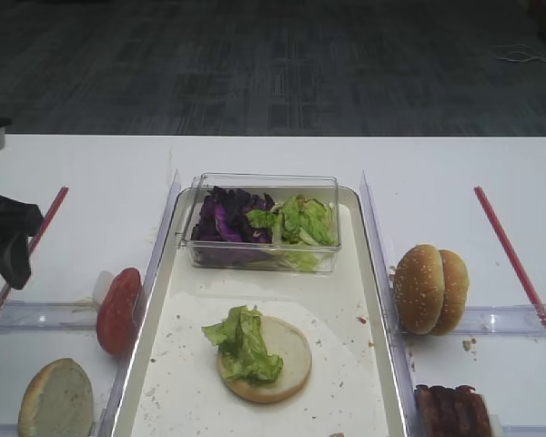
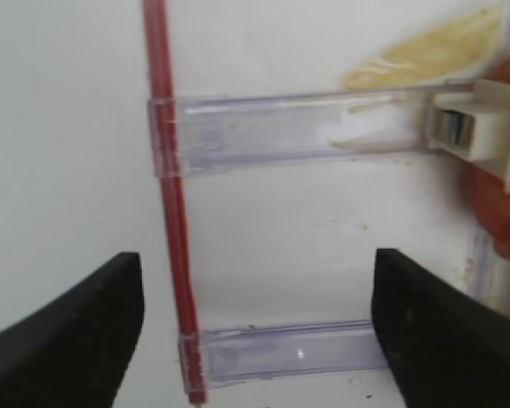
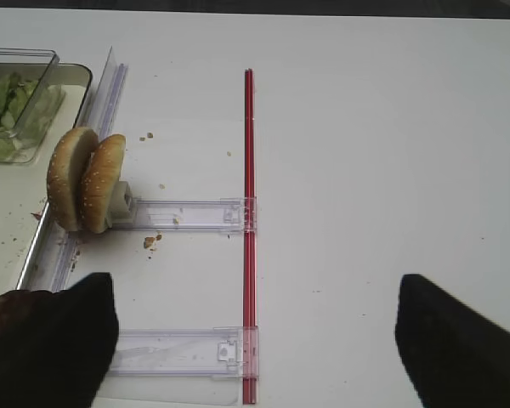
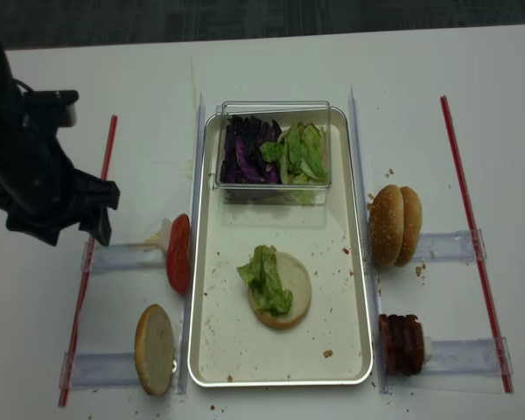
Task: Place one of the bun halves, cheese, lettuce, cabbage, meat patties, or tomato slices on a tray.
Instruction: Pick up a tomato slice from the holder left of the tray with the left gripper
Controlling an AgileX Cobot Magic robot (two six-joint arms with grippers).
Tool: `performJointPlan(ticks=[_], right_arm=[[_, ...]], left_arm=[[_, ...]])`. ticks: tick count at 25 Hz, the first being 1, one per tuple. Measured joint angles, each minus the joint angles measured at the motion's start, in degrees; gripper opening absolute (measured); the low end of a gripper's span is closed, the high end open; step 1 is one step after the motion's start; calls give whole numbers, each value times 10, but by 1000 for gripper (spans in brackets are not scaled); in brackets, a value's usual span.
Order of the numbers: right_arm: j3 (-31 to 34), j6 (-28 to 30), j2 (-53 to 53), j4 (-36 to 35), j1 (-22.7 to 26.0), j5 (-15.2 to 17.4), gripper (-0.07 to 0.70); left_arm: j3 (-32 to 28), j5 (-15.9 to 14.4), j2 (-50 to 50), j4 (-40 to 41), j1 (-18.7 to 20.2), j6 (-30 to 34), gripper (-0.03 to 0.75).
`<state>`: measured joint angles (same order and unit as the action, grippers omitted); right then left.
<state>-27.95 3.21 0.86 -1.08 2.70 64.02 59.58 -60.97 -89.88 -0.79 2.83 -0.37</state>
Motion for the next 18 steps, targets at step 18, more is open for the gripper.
performJointPlan(ticks=[18], right_arm=[[0,0,0,0,0,0,685]], left_arm=[[0,49,-3,-13,222,-101,544]])
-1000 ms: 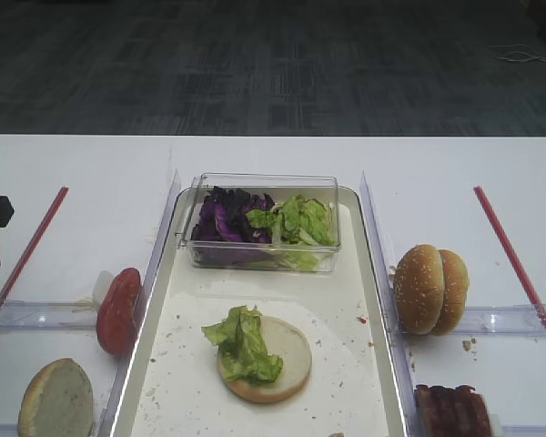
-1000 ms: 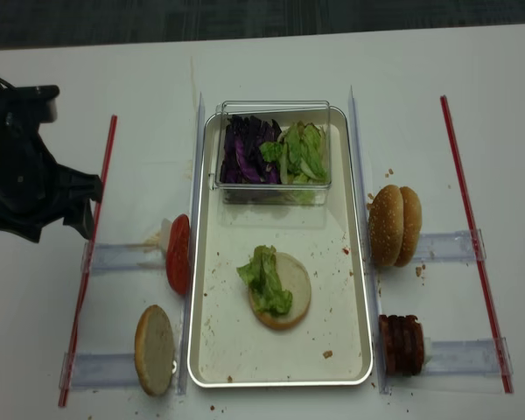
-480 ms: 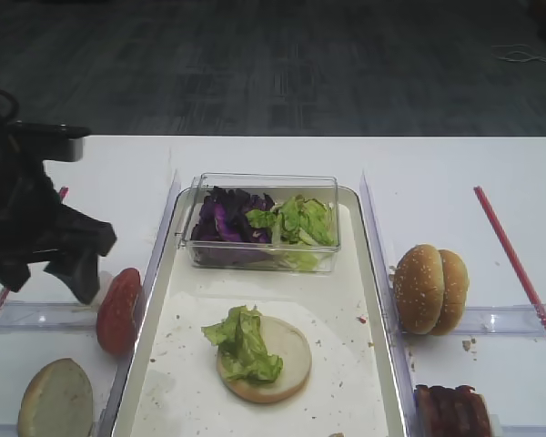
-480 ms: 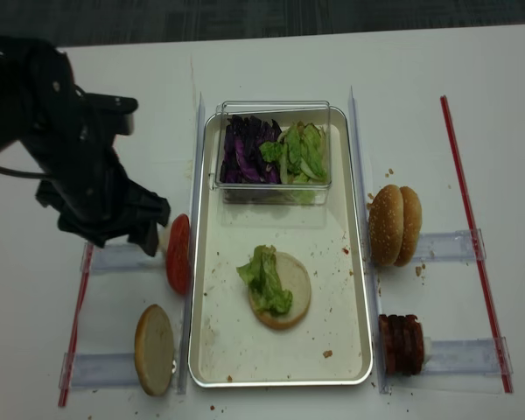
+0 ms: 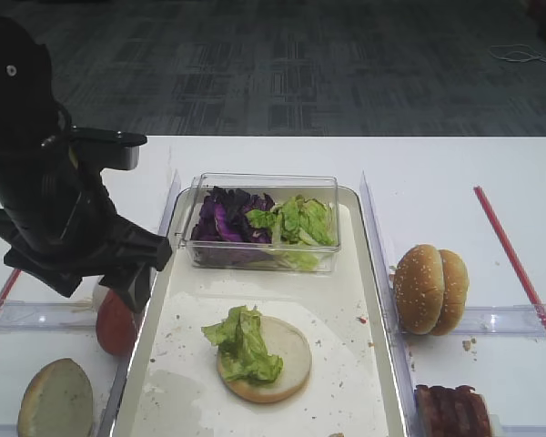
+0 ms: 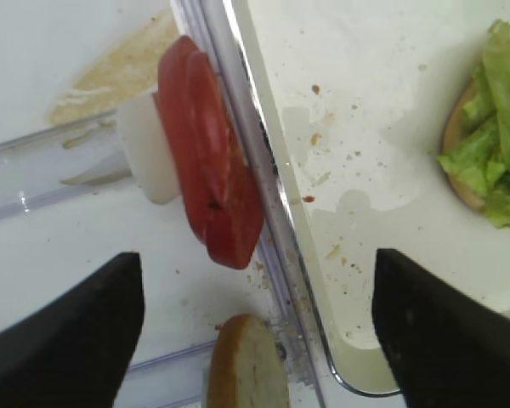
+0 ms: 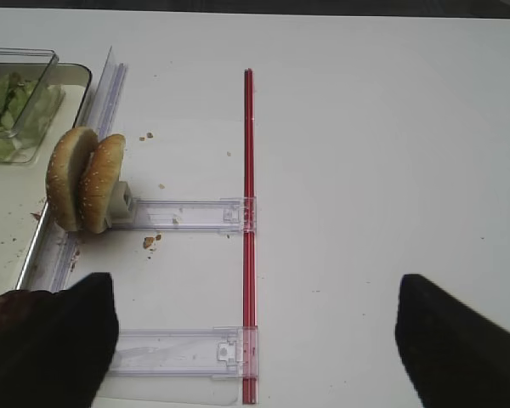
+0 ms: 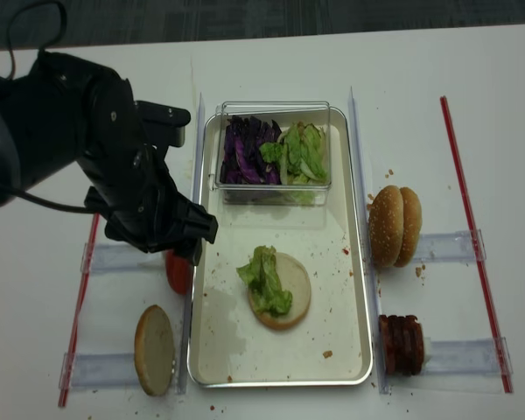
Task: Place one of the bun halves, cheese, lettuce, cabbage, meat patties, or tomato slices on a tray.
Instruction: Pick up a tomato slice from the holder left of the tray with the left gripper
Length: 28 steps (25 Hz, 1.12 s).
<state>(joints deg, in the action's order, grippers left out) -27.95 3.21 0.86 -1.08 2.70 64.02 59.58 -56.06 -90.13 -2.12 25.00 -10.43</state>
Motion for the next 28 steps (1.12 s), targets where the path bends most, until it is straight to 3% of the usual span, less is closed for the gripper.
performJointPlan(ticks=[9,28], right_arm=[[0,0,0,0,0,0,685],[0,0,0,0,0,0,685]], left_arm=[[0,30,-11,-25,0,0,544],[0,64,-58,-54,0,35,528]])
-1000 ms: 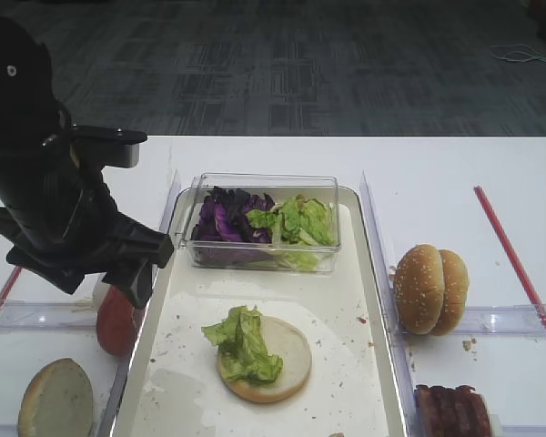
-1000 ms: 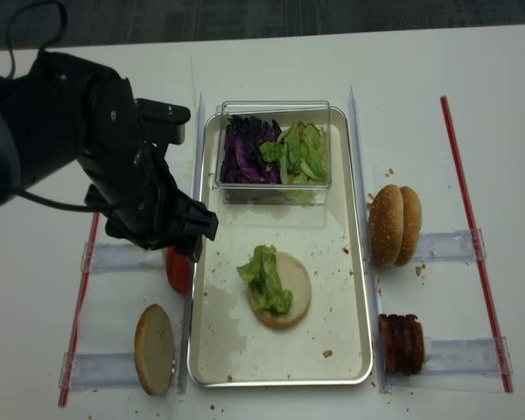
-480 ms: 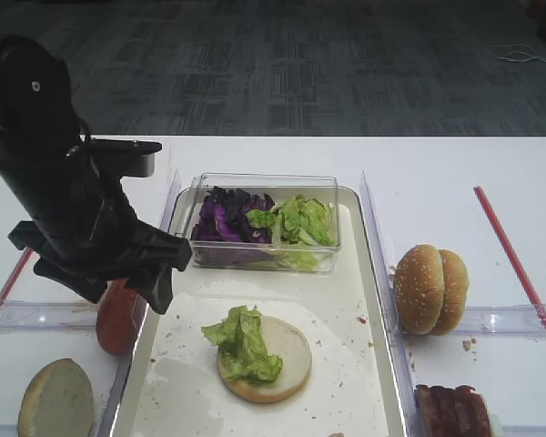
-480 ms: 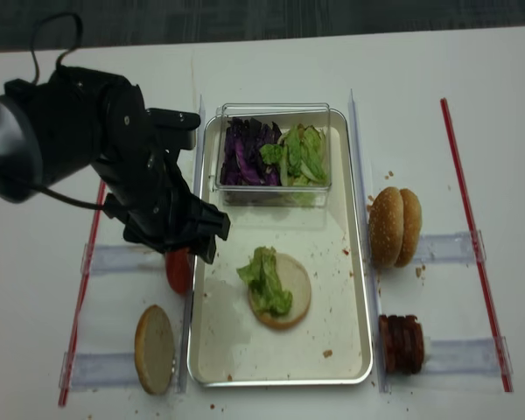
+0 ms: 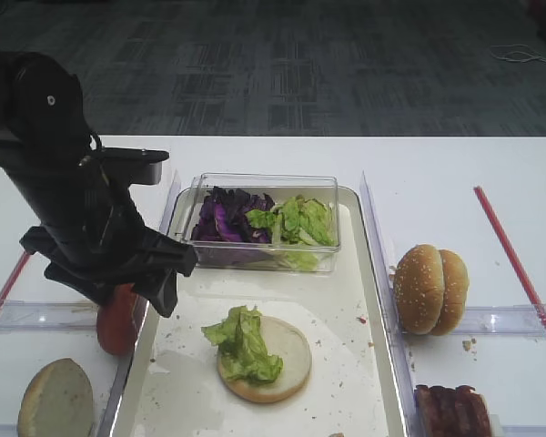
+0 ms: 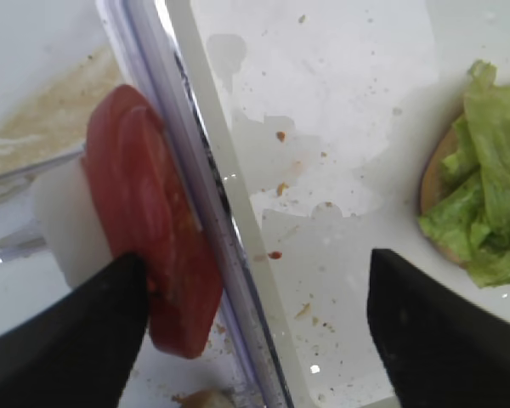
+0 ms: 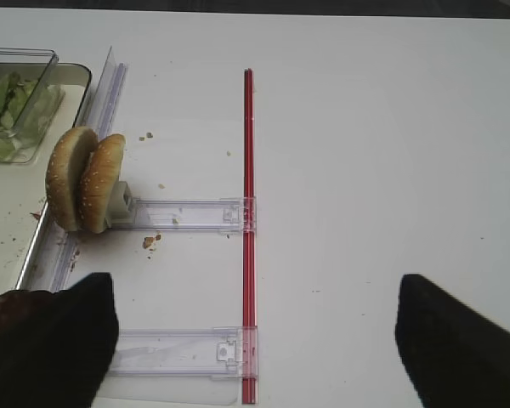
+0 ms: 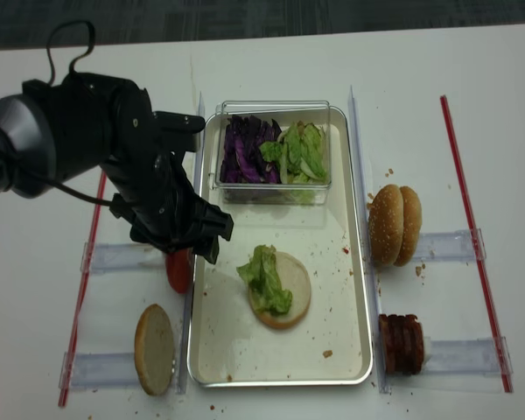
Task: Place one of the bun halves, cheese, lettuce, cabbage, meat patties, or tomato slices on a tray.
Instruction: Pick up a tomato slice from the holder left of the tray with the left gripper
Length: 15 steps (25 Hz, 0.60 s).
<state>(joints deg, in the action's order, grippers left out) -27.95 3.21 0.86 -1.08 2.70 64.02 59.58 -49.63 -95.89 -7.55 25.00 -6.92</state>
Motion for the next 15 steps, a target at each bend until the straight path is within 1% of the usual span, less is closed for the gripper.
performJointPlan(ticks=[6,15], right_arm=[[0,1,0,0,0,0,685],[0,2,0,0,0,0,685]], left_arm=[[0,8,-7,0,0,4,526],[4,8,-29,-1,0,8,517]])
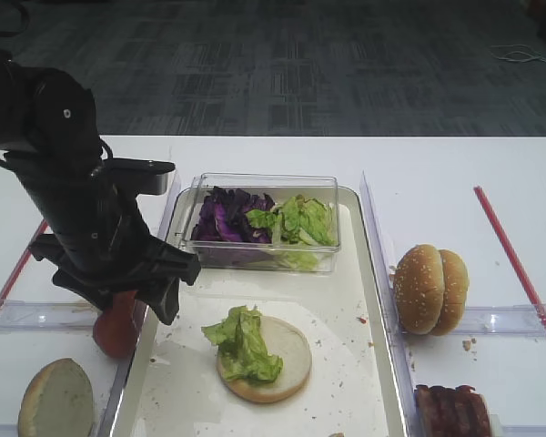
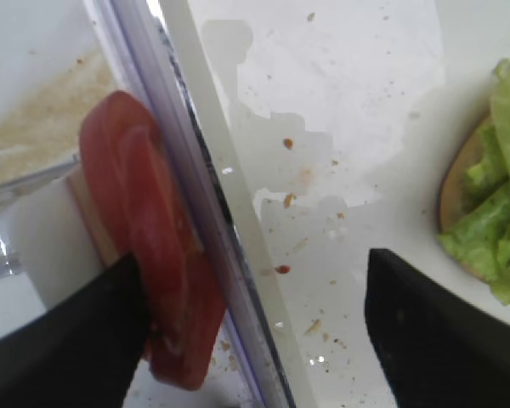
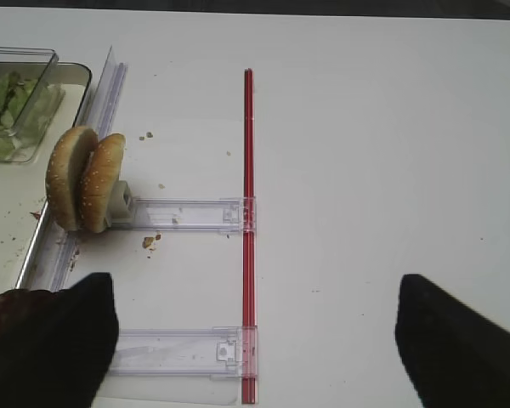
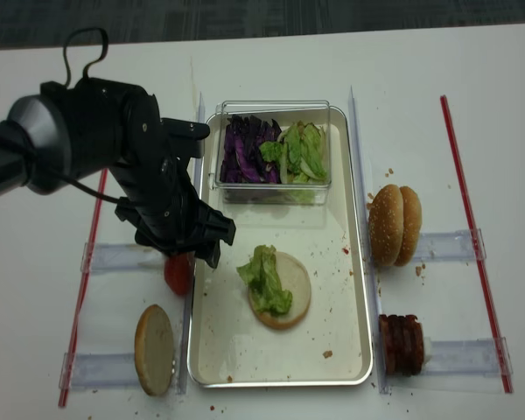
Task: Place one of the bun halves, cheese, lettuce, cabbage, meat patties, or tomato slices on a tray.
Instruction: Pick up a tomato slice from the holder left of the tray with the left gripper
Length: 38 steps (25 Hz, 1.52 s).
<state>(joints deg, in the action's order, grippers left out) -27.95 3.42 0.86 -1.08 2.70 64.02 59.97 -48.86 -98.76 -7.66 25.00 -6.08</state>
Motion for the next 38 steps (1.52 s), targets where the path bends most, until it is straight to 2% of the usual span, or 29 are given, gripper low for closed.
performJointPlan(ticks=[25,33,38], right_arm=[[0,0,0,0,0,0,685],[0,0,0,0,0,0,685],[0,0,0,0,0,0,685]], left_arm=[[0,0,-4,32,0,0,192],[0,0,-5,55,0,-15,113],[0,0,-5,57,0,-15,95]])
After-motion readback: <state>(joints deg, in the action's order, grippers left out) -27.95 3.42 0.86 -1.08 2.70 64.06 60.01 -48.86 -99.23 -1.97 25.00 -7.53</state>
